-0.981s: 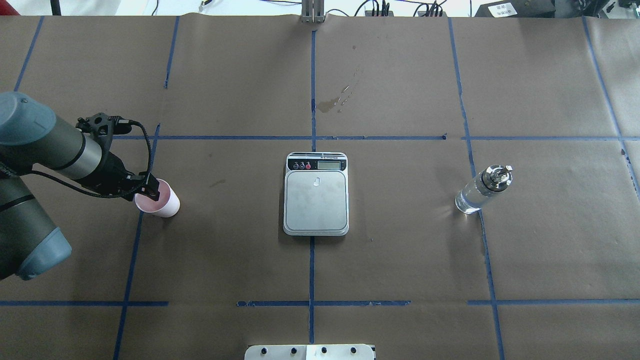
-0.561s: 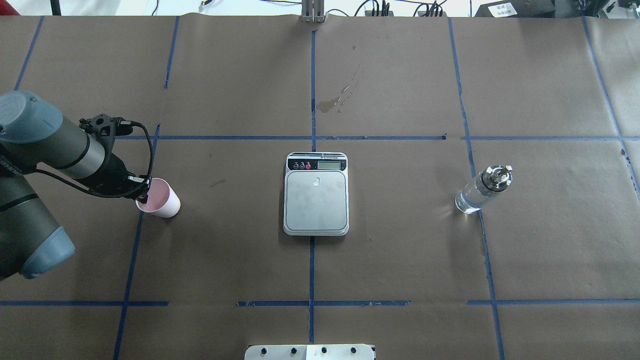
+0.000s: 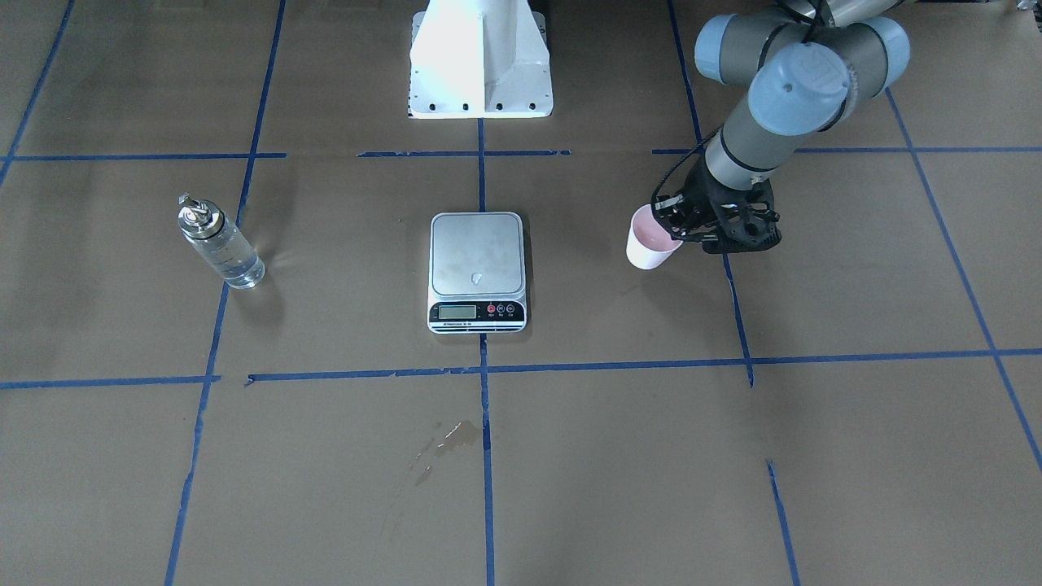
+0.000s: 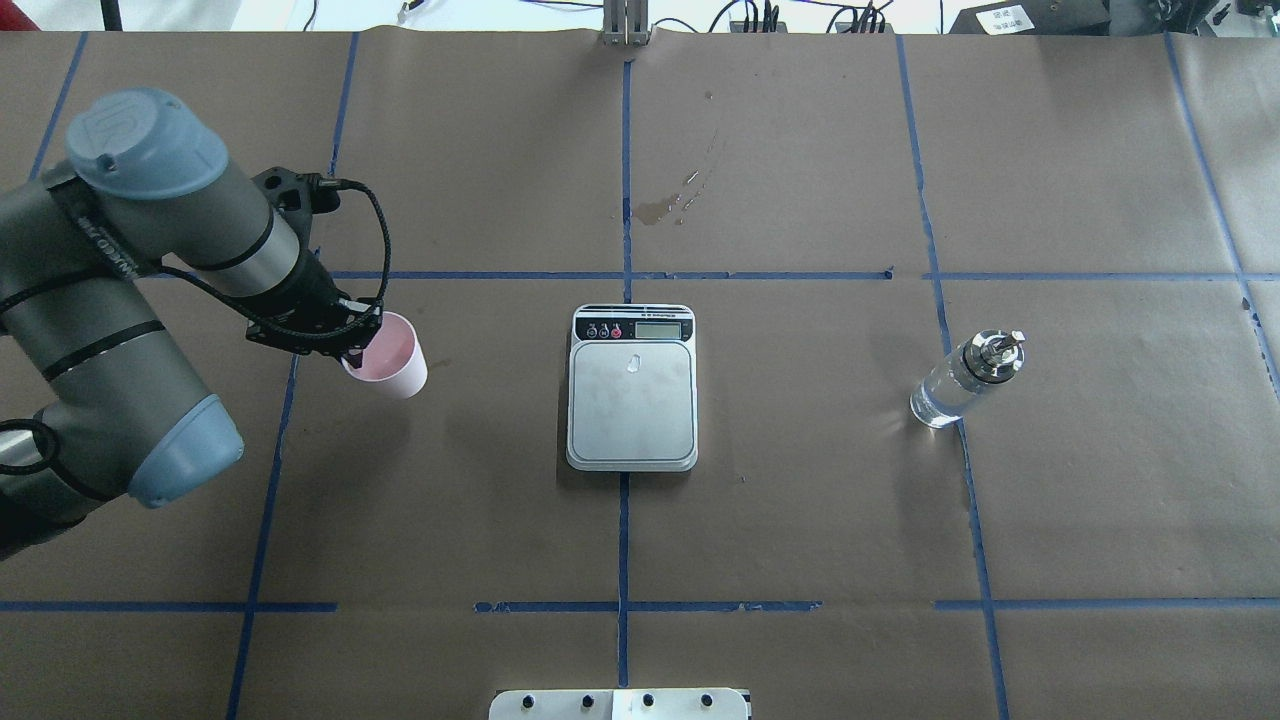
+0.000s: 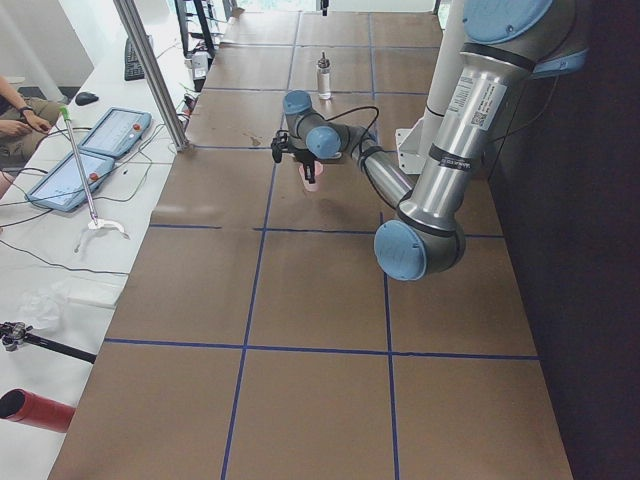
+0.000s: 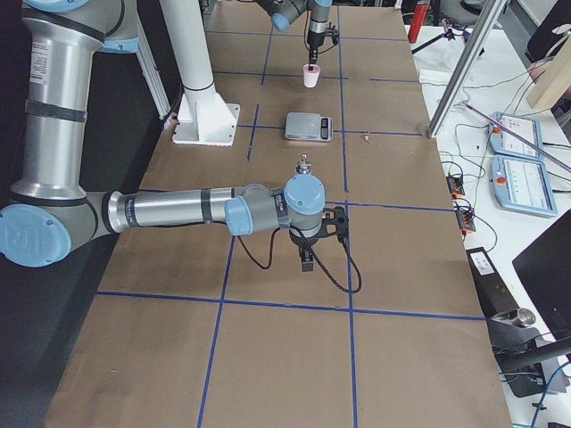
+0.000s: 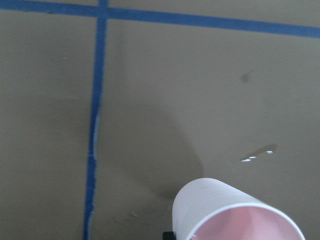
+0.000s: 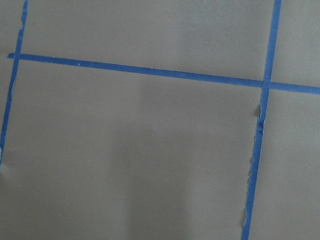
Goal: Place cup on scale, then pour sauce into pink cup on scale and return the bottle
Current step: 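Carry the pink cup with the left gripper onto the scale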
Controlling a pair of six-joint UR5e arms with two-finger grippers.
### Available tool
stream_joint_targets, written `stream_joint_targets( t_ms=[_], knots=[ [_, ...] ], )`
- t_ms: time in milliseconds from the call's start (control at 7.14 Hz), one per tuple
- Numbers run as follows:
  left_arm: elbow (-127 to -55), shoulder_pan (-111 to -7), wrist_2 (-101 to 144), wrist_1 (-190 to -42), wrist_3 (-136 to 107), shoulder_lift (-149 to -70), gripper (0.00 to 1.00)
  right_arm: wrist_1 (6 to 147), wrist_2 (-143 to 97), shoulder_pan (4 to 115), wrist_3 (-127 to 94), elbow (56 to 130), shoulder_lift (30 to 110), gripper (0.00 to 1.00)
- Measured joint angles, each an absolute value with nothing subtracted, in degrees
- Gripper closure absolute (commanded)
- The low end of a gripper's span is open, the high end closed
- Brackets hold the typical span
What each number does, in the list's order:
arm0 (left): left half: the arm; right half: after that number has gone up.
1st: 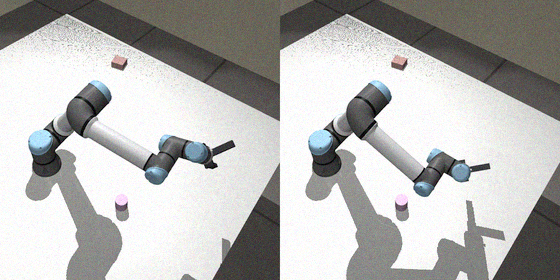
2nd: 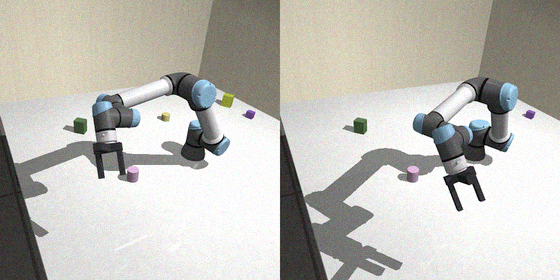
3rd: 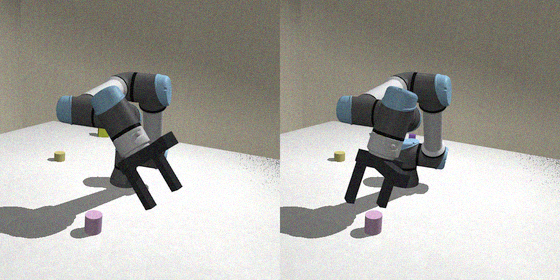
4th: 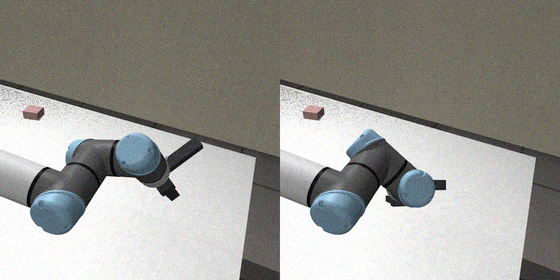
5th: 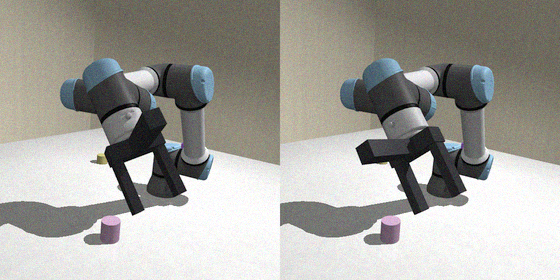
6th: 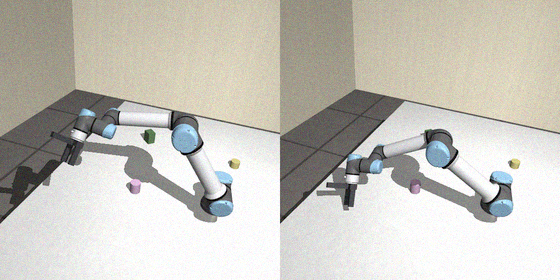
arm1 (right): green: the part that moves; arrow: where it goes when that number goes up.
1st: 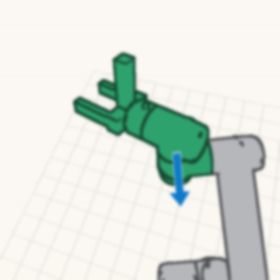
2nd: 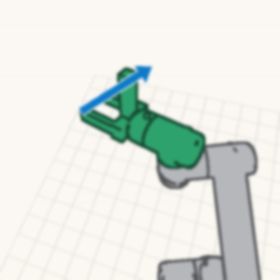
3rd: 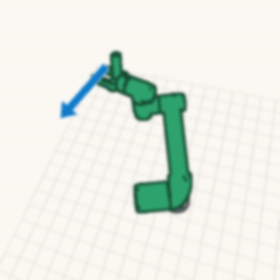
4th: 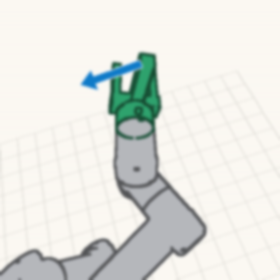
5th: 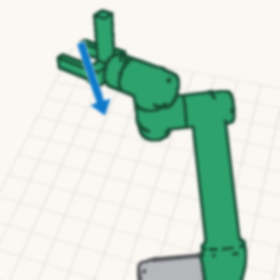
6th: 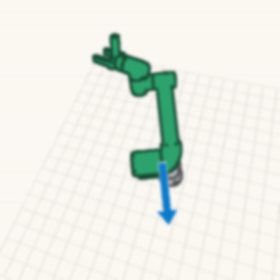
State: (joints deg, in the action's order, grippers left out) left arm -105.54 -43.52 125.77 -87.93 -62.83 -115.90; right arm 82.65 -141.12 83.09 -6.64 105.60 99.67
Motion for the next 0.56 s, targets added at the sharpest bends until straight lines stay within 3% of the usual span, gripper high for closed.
stream_joint_targets(
  t_ms=[561],
  knots=[
    [-96.5, -36.2, 125.5, -87.2, -71.8, -133.8, 1.00, 82.5, -144.5, 82.9, -6.7, 106.8, 99.6, 0.00]
  ],
)
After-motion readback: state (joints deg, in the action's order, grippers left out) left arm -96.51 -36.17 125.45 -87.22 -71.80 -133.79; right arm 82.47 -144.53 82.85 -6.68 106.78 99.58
